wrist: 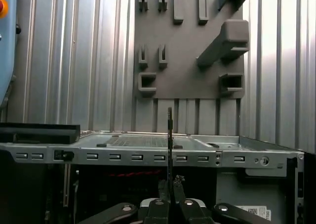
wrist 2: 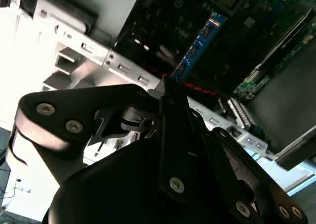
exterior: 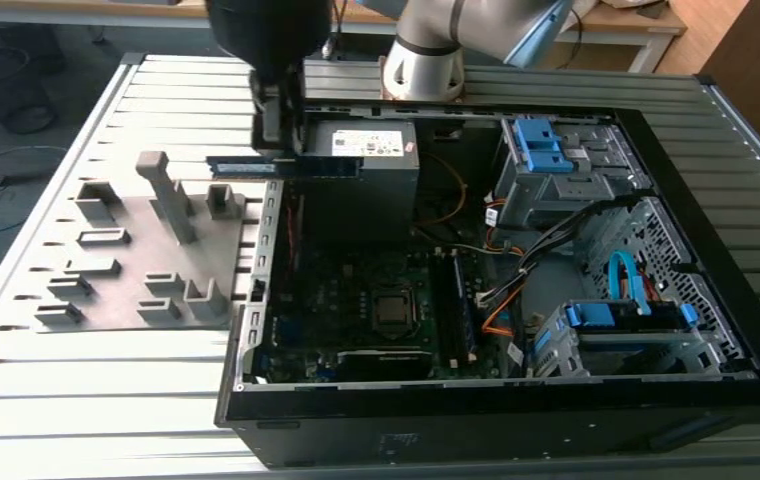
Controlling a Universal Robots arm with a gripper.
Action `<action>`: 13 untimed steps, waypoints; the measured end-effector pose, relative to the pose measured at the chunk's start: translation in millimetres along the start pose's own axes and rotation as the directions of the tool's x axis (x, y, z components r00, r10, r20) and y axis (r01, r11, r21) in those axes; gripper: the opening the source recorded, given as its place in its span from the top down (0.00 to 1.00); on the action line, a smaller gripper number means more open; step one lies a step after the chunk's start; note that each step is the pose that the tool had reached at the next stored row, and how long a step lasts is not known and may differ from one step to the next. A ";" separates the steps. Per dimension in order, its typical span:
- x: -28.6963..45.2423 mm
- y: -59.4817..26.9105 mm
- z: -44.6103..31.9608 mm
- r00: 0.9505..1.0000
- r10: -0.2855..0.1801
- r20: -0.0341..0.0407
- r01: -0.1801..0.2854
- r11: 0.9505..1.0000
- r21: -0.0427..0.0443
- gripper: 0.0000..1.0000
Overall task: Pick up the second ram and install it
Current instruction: 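Pick up the second ram and move it above second insertion slot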
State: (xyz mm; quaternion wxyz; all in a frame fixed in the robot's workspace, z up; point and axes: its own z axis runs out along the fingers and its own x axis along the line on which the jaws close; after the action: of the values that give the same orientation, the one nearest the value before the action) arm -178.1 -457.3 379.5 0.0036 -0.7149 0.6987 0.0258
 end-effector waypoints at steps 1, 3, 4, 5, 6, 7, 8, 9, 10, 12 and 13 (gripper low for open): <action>0.1 -4.8 -0.2 1.000 0.000 0.000 0.000 1.000 -0.001 0.86; 0.3 -13.7 -0.4 1.000 0.000 0.000 0.000 1.000 -0.002 0.86; 0.4 -18.0 -0.5 1.000 0.000 0.000 0.000 1.000 -0.003 0.86; 0.5 -21.9 -0.6 1.000 0.000 0.000 0.000 1.000 -0.003 0.86; 0.6 -25.9 -0.6 1.000 0.000 0.000 0.000 1.000 -0.004 0.86; 0.7 -29.9 -0.7 1.000 0.000 0.000 0.000 1.000 -0.004 0.86; 0.8 -34.5 -0.8 1.000 0.000 0.000 0.000 1.000 -0.005 0.86; 0.9 -38.6 -0.9 1.000 0.000 0.000 0.000 1.000 -0.005 0.86; 1.0 -42.5 -1.0 1.000 0.000 0.000 0.000 1.000 -0.005 0.86; 1.1 -49.5 -1.3 1.000 0.000 0.000 0.000 1.000 -0.006 0.86; 1.2 -52.7 -1.3 1.000 0.000 0.000 0.000 1.000 -0.006 0.86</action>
State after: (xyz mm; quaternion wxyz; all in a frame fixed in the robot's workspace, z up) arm -125.4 -457.4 379.2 0.0014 -0.7148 0.6987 0.0280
